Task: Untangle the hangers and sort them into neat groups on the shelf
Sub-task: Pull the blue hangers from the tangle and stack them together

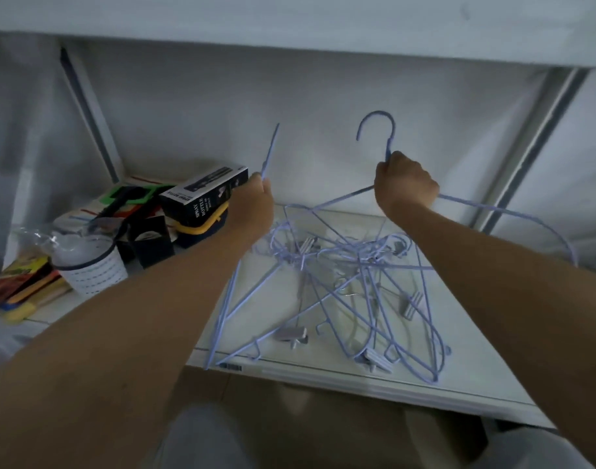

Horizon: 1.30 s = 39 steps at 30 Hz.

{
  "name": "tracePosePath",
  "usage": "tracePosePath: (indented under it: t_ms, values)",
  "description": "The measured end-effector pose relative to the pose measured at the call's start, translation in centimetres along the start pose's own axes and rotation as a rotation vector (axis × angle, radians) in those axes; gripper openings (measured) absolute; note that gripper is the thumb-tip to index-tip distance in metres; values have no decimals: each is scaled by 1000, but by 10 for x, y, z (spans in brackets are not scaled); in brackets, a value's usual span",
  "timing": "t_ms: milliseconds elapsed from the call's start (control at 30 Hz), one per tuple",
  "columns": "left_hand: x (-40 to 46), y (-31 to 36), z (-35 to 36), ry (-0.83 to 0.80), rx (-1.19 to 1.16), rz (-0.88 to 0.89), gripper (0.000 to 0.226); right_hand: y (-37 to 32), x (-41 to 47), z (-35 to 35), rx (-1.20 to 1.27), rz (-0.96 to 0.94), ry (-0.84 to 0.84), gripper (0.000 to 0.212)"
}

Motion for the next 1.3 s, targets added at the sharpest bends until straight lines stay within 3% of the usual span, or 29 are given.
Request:
tracePosePath:
  t_ms: [100, 200, 433, 600, 767, 867, 967, 1100, 1300]
  values:
    - [-6, 28, 10, 9, -48, 21, 31, 6, 2, -14, 256, 86, -67, 28]
    - [-13, 55, 19, -19, -160, 45, 36, 1, -5, -14, 588, 58, -96, 27]
    - [-28, 77, 35, -160, -491, -65, 22, -15, -33, -1, 906, 156, -331, 32]
    - [-28, 79, 38, -176, -259, 53, 32, -32, -42, 12, 953, 172, -488, 33]
    - [-28, 78, 45, -270, -157, 21, 29, -42, -48, 19, 1021, 192, -613, 38]
    - [-24, 69, 49, -258, -205, -2, 27, -44, -52, 20, 1152, 215, -675, 38]
    - [-21, 56, 48, -146, -316, -12, 21, -41, -52, 20, 1223, 199, -754, 31]
    - [-11, 42, 36, -142, -450, -17, 13, -17, -35, 32, 1043, 238, -672, 25]
    - [5, 13, 8, -187, -365, -16, 14, 19, -20, 61, 844, 300, -600, 37]
Point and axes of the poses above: each hand's wrist, its own x-axis towards the middle knuckle, its own z-axis out of the palm, y = z × x, the point moved 1 cm from there along x, towards the middle knuckle, and after that the axes turned 7 degrees about -y, right-handed, at the moved point
